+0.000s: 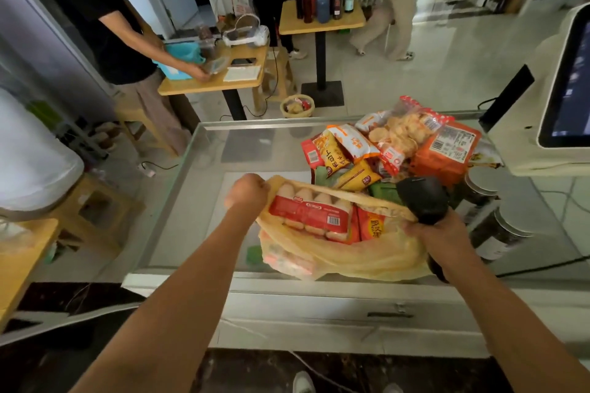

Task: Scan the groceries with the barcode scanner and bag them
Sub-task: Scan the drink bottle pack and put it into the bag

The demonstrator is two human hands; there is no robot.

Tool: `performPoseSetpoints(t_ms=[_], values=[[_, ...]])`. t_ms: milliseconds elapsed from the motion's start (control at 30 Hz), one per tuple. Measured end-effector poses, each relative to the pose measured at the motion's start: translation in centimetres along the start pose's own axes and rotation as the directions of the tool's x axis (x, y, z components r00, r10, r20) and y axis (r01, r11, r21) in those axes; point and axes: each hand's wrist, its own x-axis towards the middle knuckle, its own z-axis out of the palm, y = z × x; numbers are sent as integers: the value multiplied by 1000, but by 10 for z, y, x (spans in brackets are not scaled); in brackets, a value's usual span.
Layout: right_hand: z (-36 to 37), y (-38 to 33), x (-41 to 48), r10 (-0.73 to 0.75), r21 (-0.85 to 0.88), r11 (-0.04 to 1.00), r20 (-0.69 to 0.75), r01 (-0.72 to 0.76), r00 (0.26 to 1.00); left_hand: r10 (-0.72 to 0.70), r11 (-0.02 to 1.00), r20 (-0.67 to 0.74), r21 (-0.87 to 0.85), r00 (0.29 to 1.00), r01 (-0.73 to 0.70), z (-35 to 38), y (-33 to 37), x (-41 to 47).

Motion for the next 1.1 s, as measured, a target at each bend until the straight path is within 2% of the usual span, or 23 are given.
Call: performPoseSetpoints(t_ms=[100,167,267,300,333,367,400,433,467,500,533,567,600,667,733,800,867,967,1100], values=[[-4,-3,1,-13,37,999,-12,13,1000,40,947,-304,-292,952,-133,-24,7,-2],[-7,-10,4,-40,64,997,-61,44,997,42,913,-425,-351,904,-208,-52,13,3],[-11,-21,8,-64,133,988,-138,83,988,101,965,-360,-191,927,-179,-74,13,2],[-11,-22,9,-65,139,987,-143,85,988,164,969,-374,-114,913,-220,-74,12,-3],[-11,-23,9,-62,136,987,-140,81,988,288,936,-436,-61,853,-347,-71,11,-9],[-10,-22,10,-53,133,989,-130,70,990,455,845,-485,-29,747,-534,-65,12,-15],[-10,-21,9,-46,132,989,-118,61,992,622,705,-467,-16,628,-709,-57,16,-22],[-10,-21,8,-43,129,990,-106,56,993,772,553,-355,-33,527,-832,-50,23,-27],[-10,-19,7,-44,123,991,-99,56,994,876,451,-161,-62,455,-890,-41,31,-29],[-10,-18,7,-48,117,991,-92,58,995,905,424,67,-57,420,-904,-30,39,-30],[-10,-17,6,-51,109,992,-84,60,995,873,424,268,-6,407,-906,-17,45,-27],[-10,-16,5,-51,103,993,-79,59,996,807,427,419,70,415,-901,-4,50,-21],[-9,-15,5,-50,94,994,-76,58,996,724,445,518,155,457,-882,4,54,-17],[-9,-13,3,-47,83,995,-61,52,997,588,481,608,267,533,-835,15,54,-5],[-8,-11,0,-43,68,997,-41,46,998,504,474,652,340,567,-812,17,54,0],[-9,-10,-1,-44,66,997,-32,46,998,481,443,647,403,592,-801,18,51,-3],[-9,-9,-2,-34,81,996,-25,36,999,581,445,565,382,586,-810,19,43,-7],[-13,-7,-3,-19,110,994,-22,21,1000,605,544,467,349,644,-764,14,28,-7],[-15,-7,-4,-23,141,990,-42,28,999,570,597,377,420,730,-683,7,24,-11]])
